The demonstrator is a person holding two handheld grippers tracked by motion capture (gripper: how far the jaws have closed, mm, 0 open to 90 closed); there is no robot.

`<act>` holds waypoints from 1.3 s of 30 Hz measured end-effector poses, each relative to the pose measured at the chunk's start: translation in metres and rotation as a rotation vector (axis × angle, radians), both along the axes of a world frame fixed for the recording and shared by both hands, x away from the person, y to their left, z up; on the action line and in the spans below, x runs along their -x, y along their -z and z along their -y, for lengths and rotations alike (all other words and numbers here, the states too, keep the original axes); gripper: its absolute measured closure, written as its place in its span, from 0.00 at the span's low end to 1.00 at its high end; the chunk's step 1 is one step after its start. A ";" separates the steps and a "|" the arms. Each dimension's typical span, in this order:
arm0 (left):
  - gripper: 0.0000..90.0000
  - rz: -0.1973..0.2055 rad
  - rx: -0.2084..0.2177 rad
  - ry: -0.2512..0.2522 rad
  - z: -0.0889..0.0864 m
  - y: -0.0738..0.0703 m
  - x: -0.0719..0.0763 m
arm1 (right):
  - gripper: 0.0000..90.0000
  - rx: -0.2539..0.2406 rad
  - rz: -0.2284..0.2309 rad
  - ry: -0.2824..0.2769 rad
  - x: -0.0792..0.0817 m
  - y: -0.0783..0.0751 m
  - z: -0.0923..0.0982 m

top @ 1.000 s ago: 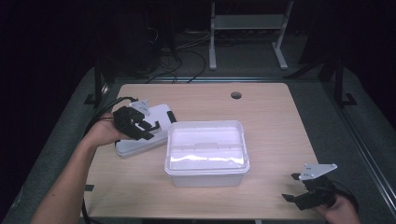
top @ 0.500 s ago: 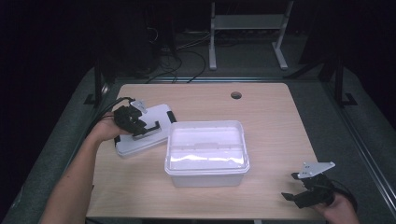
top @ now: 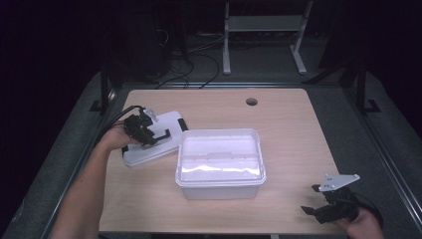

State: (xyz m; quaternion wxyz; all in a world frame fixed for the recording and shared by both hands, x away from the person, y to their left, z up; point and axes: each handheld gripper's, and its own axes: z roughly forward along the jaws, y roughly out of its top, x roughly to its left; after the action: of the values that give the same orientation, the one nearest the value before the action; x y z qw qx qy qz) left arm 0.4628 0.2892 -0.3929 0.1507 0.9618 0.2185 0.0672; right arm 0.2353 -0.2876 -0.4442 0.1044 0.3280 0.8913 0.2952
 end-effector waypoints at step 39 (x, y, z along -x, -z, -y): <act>0.94 0.033 -0.038 -0.069 -0.032 -0.025 0.018 | 0.20 -0.008 -0.004 -0.015 0.000 -0.003 -0.004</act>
State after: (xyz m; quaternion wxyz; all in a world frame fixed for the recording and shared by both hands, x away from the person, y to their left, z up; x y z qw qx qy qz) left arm 0.4450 0.3209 -0.3675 0.1337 0.9552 0.2475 0.0921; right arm 0.2348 -0.2841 -0.4411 0.0992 0.3221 0.8929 0.2987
